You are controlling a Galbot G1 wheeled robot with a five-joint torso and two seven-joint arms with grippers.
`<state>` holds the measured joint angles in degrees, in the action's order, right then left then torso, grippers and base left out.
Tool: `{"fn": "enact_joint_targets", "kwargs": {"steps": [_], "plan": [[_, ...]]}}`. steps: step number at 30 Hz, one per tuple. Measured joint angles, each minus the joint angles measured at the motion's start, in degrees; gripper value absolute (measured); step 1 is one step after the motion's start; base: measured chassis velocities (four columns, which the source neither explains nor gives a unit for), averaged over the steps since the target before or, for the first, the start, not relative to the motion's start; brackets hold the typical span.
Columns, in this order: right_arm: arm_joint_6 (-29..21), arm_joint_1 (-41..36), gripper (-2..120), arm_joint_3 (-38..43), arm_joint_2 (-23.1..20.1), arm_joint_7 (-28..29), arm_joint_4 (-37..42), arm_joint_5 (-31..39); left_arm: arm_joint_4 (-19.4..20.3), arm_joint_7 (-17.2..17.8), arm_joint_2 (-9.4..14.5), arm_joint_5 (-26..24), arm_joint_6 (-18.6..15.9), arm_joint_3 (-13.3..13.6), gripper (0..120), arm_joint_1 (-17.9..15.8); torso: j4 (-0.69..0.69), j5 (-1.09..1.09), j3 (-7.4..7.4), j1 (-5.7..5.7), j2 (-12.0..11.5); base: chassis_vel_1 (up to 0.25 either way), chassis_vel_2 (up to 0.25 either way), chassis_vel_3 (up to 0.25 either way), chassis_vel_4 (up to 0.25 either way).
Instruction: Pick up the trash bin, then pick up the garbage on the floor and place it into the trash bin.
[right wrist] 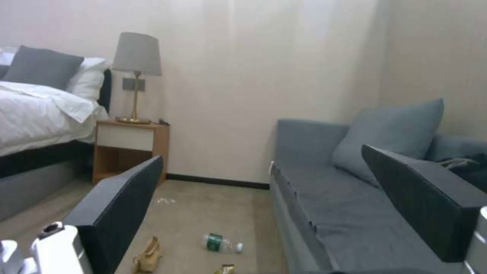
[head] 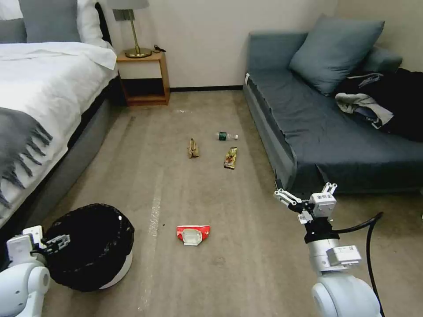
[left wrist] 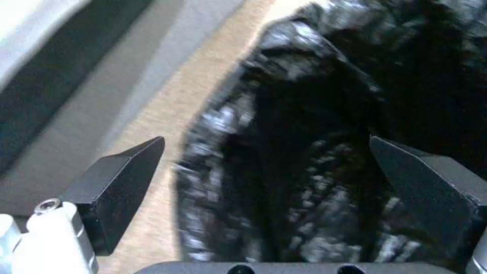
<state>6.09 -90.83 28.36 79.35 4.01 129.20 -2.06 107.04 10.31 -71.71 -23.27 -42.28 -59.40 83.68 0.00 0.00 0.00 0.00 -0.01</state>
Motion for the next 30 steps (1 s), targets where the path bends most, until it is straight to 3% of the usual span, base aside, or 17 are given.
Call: {"fn": "enact_joint_targets", "kwargs": {"steps": [7,11,21,30], "plan": [[0.1,0.0,100,0.3,-0.4,0.1,-0.2,0.1,-0.9,-3.1,-0.7,-0.1,0.1,-0.2,90,0.9,-0.01,0.00,0.00,0.00,0.0,0.000,0.000,0.000,0.000],[0.1,0.2,100,0.3,-0.4,0.1,-0.5,0.1,-0.7,-4.7,-0.8,1.3,0.1,-0.4,93,1.9,0.01,0.00,0.00,0.00,0.0,0.000,0.000,0.000,0.000],[0.4,0.4,100,0.0,-0.1,0.1,-1.0,-0.1,-1.5,-4.8,-1.4,4.3,0.1,0.2,91,2.3,0.00,0.01,0.00,0.00,0.0,0.000,0.000,0.000,0.000],[0.8,0.2,100,0.4,-0.2,0.1,-0.9,-0.1,-3.6,-4.6,-1.4,5.1,0.4,0.0,62,2.2,0.00,0.08,-0.01,0.00,0.0,0.000,0.000,0.000,0.000]]}}
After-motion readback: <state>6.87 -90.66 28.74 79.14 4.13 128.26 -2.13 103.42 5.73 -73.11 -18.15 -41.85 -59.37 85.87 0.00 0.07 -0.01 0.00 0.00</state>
